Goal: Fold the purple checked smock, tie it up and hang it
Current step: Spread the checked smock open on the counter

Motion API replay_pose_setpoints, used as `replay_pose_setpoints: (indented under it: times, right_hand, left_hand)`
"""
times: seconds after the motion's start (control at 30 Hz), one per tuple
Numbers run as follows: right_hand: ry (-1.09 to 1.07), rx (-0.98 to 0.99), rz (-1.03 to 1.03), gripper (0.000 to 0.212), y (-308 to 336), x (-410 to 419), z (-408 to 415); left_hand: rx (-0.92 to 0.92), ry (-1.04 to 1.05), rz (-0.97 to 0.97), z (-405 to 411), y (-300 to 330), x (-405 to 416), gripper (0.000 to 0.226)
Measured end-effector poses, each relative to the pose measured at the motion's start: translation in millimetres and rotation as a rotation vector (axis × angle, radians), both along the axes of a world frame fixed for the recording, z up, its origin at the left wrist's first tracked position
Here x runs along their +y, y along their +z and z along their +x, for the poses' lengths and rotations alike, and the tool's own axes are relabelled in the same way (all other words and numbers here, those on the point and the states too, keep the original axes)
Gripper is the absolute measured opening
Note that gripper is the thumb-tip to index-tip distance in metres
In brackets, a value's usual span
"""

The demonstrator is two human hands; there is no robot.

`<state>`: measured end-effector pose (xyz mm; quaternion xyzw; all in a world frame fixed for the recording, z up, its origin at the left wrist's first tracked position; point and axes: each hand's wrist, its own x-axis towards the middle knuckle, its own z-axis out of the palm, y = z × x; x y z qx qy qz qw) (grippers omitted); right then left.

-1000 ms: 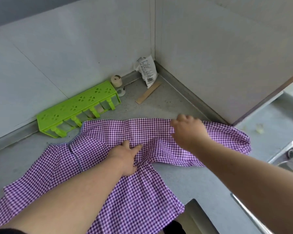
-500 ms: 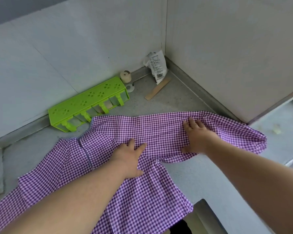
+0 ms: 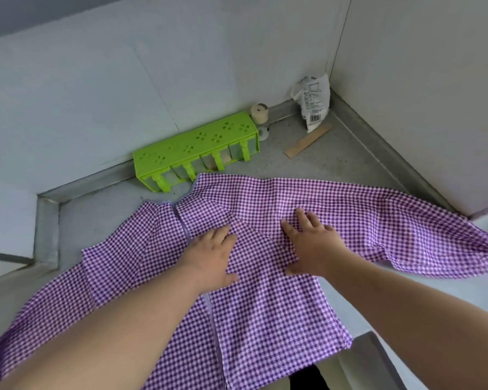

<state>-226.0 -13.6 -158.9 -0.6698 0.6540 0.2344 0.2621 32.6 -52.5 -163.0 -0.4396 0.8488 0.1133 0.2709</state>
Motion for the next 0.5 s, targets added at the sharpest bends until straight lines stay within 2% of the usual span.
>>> replay_pose_setpoints:
  times: [0.17, 0.33, 0.4, 0.5]
  right_hand:
    - [0.022, 0.098, 0.03, 0.142, -1, -14, -6]
    - [0.104, 0.233, -0.005, 0.144, 4, -22, 12]
    - [0.215, 0.23, -0.111, 0.134, 11, -17, 31]
    - [0.435, -0.016, -0.248, 0.097, 23, -2, 74]
  left_hand:
    - [0.013, 0.13, -0.042, 66, 2, 14, 0.108]
    - [-0.075, 0.268, -0.004, 112, -2, 38, 0.122]
    - [-0.108, 0.306, 0.05, 124, -5, 48, 0.127]
    - [-0.098, 0.355, 0.117, 129, -10, 53, 0.132]
